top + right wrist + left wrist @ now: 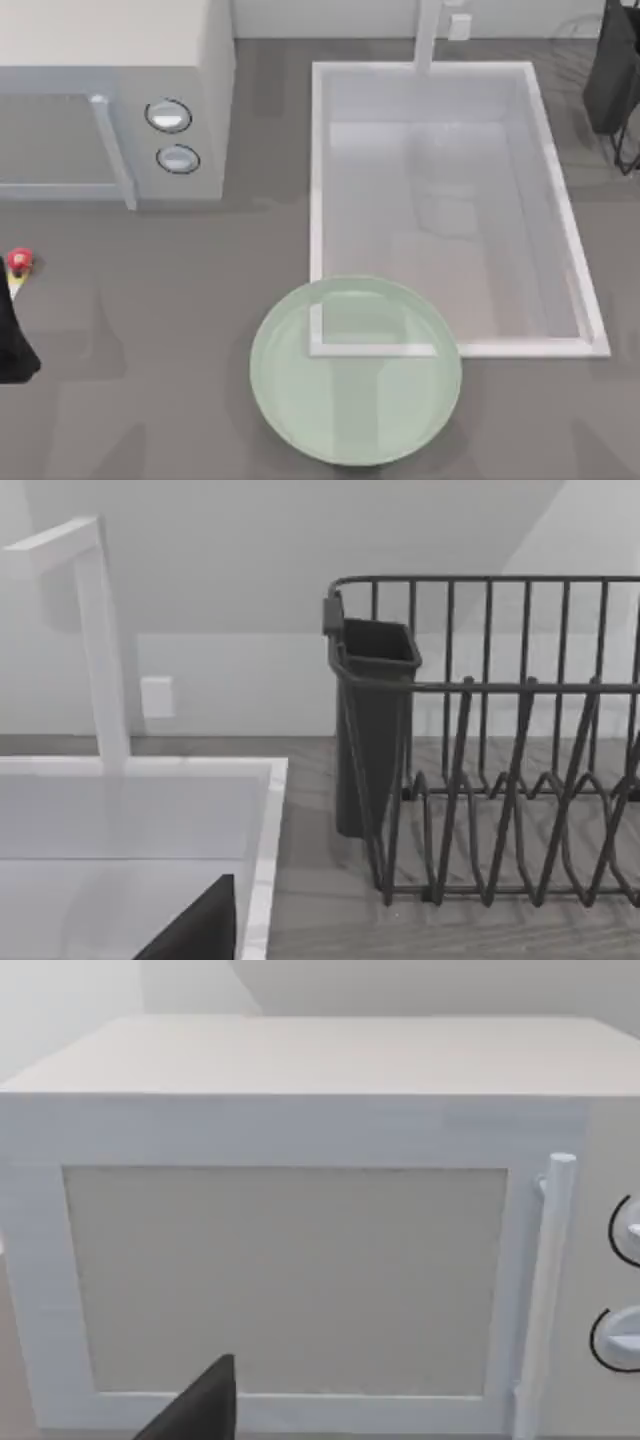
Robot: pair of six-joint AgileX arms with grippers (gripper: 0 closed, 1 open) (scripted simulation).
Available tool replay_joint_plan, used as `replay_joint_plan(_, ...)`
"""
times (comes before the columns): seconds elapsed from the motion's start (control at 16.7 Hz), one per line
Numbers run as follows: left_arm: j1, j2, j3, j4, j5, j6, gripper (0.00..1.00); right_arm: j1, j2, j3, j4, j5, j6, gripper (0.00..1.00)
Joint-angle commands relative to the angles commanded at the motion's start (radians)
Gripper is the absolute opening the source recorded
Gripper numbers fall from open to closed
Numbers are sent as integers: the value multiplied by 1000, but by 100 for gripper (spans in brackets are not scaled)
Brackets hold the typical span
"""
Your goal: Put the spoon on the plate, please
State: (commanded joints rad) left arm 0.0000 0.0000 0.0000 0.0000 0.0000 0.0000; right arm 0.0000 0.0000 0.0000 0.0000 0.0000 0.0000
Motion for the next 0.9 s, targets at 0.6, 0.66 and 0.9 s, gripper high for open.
replay_joint_plan(0.6,31,373,332,-266,31,38,100,0,0,0,0,0,0,100)
replay_joint_plan(0.66,36,466,403,-321,36,49,100,0,0,0,0,0,0,100)
replay_joint_plan(0.9,63,912,702,-555,47,104,100,0,0,0,0,0,0,100)
